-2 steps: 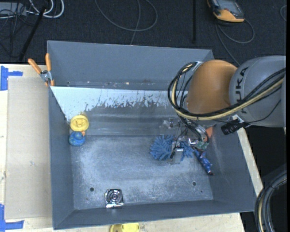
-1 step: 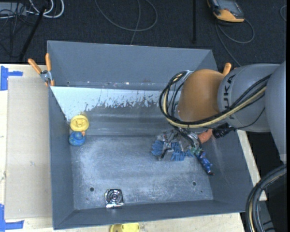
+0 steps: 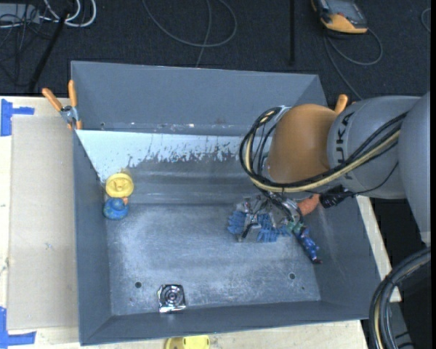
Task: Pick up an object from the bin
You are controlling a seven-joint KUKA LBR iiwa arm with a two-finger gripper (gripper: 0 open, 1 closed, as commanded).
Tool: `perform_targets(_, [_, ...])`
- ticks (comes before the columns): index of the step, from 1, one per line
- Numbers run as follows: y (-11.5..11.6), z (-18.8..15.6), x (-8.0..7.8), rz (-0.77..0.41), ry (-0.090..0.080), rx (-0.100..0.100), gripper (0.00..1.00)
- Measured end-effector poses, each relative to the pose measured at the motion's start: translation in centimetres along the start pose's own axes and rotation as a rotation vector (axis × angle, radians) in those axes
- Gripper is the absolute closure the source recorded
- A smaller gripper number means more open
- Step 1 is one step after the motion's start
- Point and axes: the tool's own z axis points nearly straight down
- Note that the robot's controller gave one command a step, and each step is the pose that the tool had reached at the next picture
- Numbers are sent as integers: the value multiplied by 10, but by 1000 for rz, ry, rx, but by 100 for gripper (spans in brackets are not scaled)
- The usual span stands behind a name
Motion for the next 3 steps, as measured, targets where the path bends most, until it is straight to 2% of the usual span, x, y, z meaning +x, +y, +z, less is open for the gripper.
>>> perform_targets(1, [4, -121, -2, 20, -2, 1, 100])
perform_targets(2, [4, -121, -2, 20, -2, 1, 100])
perform_targets(3, [-13, -159, 31, -195, -1, 1, 100])
